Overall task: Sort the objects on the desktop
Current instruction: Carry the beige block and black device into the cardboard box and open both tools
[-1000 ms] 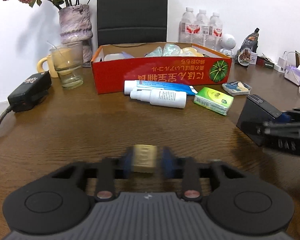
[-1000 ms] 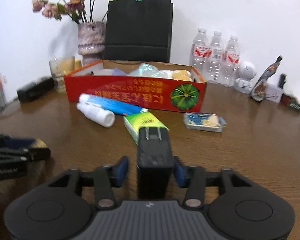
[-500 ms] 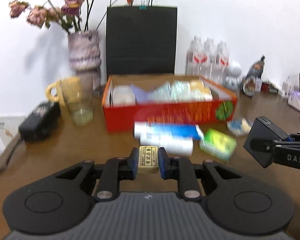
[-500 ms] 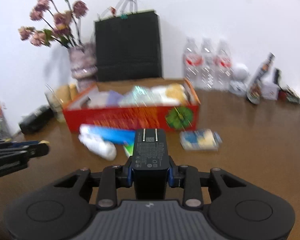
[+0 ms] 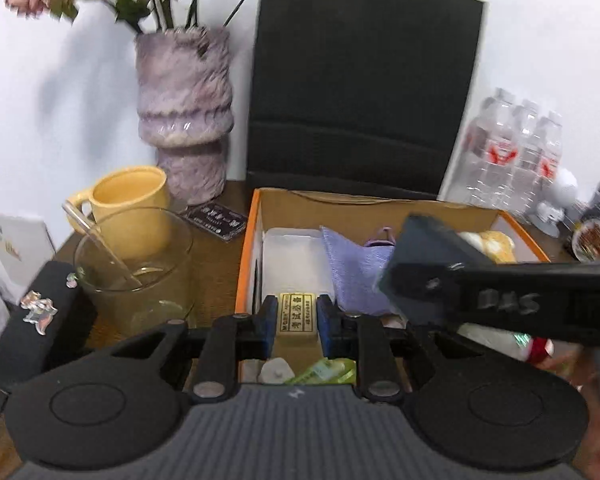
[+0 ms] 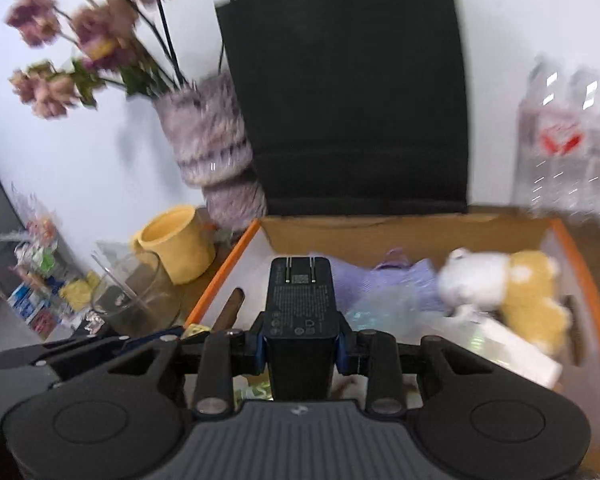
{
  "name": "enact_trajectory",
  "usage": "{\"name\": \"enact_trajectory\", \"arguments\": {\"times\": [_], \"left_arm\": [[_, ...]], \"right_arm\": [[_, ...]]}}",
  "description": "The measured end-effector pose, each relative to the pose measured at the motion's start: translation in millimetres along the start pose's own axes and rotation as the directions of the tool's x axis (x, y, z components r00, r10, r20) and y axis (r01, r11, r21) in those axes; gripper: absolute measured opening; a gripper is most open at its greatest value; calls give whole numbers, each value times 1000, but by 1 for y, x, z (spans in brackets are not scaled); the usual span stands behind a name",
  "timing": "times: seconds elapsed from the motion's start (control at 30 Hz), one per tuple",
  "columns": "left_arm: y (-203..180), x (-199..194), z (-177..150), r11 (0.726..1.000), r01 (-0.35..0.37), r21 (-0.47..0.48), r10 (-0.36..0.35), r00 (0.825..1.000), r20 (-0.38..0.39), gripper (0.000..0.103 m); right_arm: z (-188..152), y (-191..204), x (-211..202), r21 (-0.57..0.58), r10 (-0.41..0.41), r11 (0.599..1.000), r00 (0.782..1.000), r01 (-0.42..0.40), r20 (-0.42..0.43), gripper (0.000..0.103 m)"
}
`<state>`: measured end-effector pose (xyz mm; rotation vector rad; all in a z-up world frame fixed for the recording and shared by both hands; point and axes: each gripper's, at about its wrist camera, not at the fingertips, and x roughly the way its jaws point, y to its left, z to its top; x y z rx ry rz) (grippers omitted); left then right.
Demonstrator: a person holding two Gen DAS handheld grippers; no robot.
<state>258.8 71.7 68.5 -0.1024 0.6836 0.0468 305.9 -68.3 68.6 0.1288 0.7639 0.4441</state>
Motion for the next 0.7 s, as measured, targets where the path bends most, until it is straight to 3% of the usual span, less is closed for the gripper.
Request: {"name": "enact_trajectory", "arguments": {"times": [0.17, 0.3, 0.37, 0.53, 0.7], "left_arm": [[8, 21, 7, 1000, 17, -25, -19, 997, -69, 44], [0, 13, 9, 1000, 13, -16, -15, 997, -75, 51], [-4, 9, 10, 1000, 11, -11, -12, 997, -78, 65], [-14, -1, 12, 1000, 7, 1, -7, 997, -83, 97], [-27, -14, 14, 1000, 0, 17, 2, 996, -85, 100]], "right_arm": [[11, 6, 43, -6, -23, 1000, 996, 23, -91, 33], [17, 16, 42, -79, -74, 995, 989, 65, -127, 56], [19, 17, 35, -103, -123, 989, 984, 109, -131, 65], [24, 3, 9, -92, -185, 981, 972, 173, -143, 71], [23, -20, -29, -55, -284, 959, 951, 279, -125, 76]]}}
